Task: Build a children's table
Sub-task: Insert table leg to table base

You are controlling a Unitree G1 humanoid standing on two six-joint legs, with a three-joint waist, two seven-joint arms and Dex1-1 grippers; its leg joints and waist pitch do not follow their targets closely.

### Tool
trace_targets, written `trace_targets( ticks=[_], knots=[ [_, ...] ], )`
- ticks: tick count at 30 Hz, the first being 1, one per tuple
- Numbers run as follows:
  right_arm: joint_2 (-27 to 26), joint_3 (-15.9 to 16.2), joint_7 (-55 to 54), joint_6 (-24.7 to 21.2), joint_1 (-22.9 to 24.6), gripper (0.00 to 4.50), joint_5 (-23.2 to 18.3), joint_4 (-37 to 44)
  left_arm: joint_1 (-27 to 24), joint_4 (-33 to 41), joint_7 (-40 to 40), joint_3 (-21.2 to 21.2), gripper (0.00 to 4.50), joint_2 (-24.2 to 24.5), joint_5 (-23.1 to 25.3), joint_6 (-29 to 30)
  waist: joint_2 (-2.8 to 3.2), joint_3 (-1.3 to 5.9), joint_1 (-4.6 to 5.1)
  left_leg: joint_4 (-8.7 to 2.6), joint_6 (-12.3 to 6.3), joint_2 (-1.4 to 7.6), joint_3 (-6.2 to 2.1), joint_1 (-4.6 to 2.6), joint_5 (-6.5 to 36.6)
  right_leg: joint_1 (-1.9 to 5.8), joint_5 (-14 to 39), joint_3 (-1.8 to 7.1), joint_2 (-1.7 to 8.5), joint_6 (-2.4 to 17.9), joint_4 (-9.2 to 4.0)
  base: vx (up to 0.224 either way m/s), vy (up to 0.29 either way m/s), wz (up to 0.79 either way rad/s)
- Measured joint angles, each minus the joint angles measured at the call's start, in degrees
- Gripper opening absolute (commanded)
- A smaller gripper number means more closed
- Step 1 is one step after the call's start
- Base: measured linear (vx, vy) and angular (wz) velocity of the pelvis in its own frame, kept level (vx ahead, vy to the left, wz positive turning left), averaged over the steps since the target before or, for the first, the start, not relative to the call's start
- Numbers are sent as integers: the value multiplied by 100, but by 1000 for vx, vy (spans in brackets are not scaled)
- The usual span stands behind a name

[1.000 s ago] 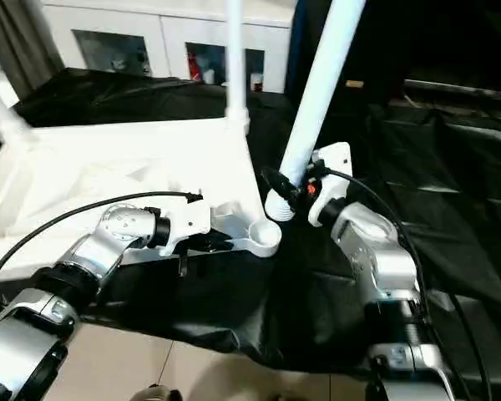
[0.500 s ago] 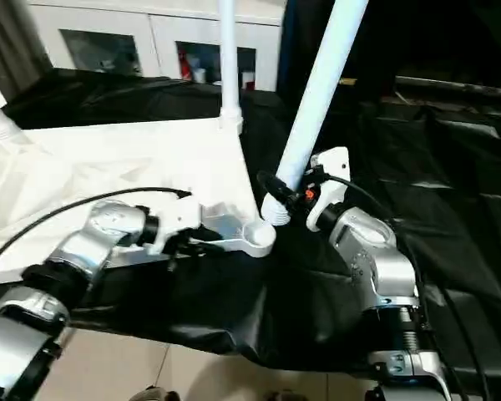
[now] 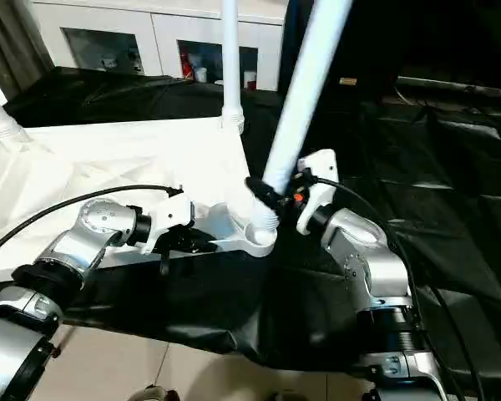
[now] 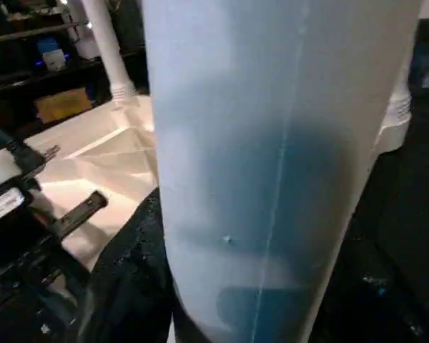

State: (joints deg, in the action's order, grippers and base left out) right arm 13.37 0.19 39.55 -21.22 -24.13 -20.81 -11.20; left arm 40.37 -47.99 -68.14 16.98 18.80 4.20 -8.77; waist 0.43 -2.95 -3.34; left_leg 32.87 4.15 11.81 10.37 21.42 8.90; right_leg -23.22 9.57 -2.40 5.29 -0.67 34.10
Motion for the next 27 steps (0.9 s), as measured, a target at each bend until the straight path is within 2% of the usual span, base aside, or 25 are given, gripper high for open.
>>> trace_targets(
  ticks=[9,17,27],
  knots=[
    [260,236,94,-544,11,189,61,187,-40,70,-20,2,0,20,19,-27,-16,0,1,0,0,0,4,-3,0,0,2,4,0,-3,0,0,0,0],
    [187,268,94,-547,-115,189,123,-104,-37,64,-14,1,0,35,24,-26,-33,0,13,0,0,1,6,-6,0,0,2,4,0,-3,2,0,0,0],
    [-8,377,229,-281,-729,188,309,-1191,-45,63,-25,1,0,102,22,-3,-66,9,53,0,0,2,6,-14,0,-1,-1,4,-1,1,8,0,0,0]
  ],
)
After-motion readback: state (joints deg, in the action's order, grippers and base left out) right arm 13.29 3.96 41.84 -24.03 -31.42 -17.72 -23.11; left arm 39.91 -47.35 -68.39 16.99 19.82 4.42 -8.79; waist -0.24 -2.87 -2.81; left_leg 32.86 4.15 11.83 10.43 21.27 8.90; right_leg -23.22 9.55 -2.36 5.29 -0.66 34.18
